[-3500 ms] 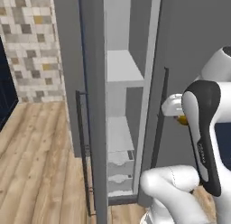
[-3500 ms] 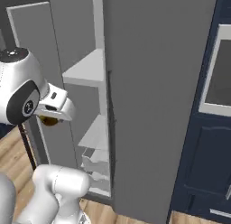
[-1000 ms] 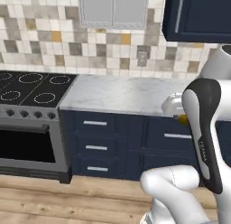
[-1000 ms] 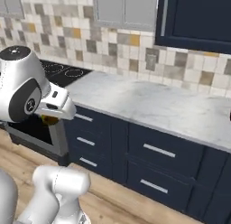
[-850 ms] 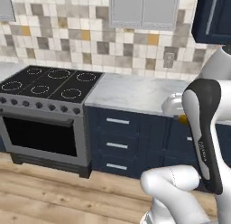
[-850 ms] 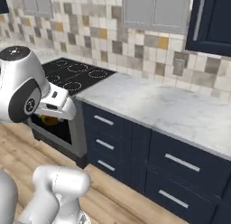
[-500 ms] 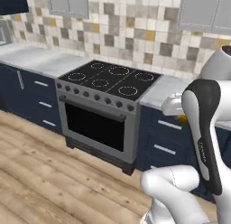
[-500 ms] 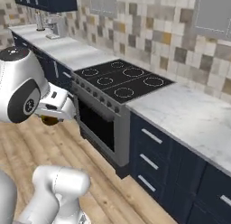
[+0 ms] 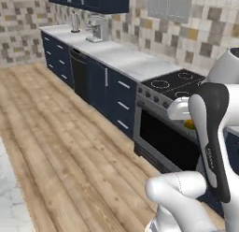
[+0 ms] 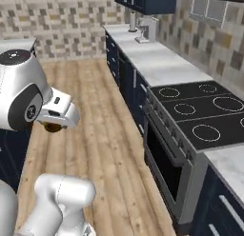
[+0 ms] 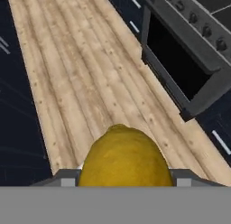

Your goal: Take the lemon and eggplant out of the freezer and place them in the tupperware container on the counter. Then put the tupperware containing the vegetables back in the freezer.

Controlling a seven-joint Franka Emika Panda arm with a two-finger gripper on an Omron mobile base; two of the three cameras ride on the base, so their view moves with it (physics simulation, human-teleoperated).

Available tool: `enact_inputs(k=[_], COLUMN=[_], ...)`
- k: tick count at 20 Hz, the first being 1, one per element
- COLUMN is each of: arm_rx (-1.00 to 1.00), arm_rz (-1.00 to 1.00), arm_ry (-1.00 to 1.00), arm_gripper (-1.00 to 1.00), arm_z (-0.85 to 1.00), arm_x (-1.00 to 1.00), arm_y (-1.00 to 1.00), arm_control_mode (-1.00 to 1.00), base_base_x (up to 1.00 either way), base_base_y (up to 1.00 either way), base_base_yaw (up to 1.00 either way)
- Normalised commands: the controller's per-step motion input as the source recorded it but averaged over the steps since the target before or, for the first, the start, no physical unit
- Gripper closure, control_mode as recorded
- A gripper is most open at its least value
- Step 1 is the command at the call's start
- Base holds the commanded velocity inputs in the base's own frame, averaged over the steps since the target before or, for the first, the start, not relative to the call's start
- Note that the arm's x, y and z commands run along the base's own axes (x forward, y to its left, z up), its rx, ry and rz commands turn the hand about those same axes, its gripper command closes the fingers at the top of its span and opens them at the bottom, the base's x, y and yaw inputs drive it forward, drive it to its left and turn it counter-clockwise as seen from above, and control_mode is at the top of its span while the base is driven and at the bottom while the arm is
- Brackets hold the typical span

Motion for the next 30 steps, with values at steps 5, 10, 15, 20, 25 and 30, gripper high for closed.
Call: enact_inputs(k=[5, 10, 15, 20, 25, 30], arm_rx=[0.00, 0.00, 0.00, 0.00, 0.00, 0.00], arm_rz=[0.00, 0.00, 0.00, 0.00, 0.00, 0.00], arm_ry=[0.00, 0.00, 0.00, 0.00, 0.00, 0.00], arm_gripper=[1.00, 1.00, 1.00, 1.00, 1.00, 1.00], arm_z=[0.00, 0.00, 0.00, 0.00, 0.00, 0.00], arm_x=[0.00, 0.00, 0.00, 0.00, 0.00, 0.00], arm_y=[0.00, 0.00, 0.00, 0.00, 0.00, 0.00], arm_control_mode=[1.00, 1.00, 1.00, 1.00, 1.00, 1.00], base_base_x=[0.98, 0.79, 0.55, 0.39, 0.19, 0.22], base_base_y=[0.03, -0.15, -0.36, -0.30, -0.43, -0.44], base_base_yaw=[0.65, 0.66, 0.72, 0.83, 0.80, 0.79])
